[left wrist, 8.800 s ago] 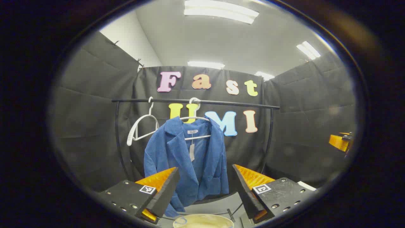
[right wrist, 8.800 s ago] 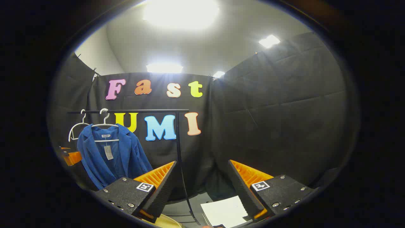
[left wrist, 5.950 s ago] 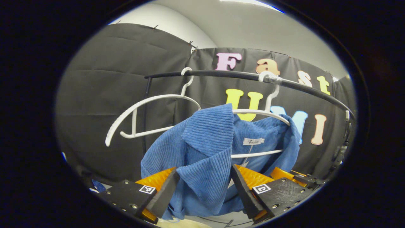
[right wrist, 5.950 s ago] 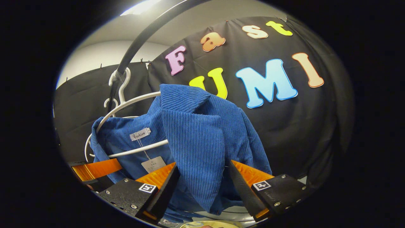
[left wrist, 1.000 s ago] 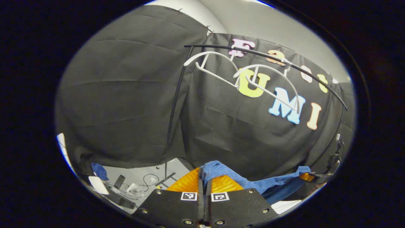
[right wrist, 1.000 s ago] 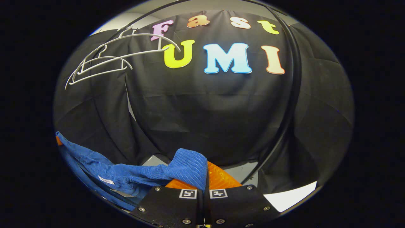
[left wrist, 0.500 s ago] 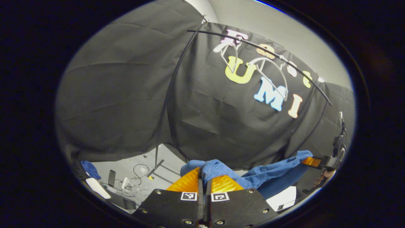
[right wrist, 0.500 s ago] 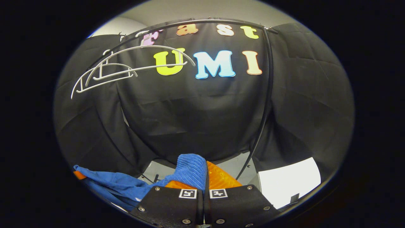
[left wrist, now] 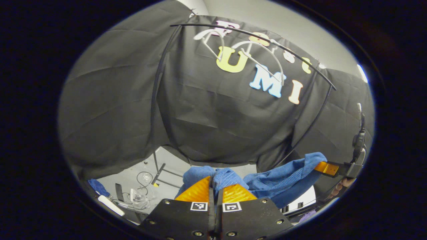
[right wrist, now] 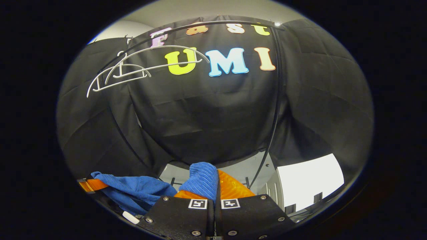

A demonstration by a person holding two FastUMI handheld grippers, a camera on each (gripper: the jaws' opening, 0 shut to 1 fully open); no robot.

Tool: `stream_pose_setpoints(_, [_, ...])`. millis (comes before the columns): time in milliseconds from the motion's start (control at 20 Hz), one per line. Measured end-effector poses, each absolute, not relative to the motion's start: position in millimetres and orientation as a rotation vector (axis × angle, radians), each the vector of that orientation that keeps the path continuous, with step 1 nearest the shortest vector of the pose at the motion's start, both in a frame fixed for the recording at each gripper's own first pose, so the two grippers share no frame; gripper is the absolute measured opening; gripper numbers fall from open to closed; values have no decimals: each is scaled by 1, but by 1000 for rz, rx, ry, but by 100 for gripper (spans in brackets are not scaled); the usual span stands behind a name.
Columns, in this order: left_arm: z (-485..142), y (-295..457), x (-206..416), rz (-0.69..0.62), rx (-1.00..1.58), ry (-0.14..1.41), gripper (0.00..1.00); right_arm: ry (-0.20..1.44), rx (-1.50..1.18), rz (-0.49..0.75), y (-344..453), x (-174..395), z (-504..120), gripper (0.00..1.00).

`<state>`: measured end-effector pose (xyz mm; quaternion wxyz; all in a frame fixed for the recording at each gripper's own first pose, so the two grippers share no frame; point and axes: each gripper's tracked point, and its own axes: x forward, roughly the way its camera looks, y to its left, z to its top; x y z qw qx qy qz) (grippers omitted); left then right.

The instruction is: Grasp the clothes on the hanger with both hands and then place them into the laundry hamper below.

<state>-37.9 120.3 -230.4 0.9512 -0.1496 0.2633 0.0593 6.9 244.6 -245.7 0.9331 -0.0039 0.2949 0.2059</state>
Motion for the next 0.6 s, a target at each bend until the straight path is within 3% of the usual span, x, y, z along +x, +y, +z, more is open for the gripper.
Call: stream_pose_setpoints(600, [-300,29,9,41,-182,705,2,805,-15,513,214,-7,-339,2])
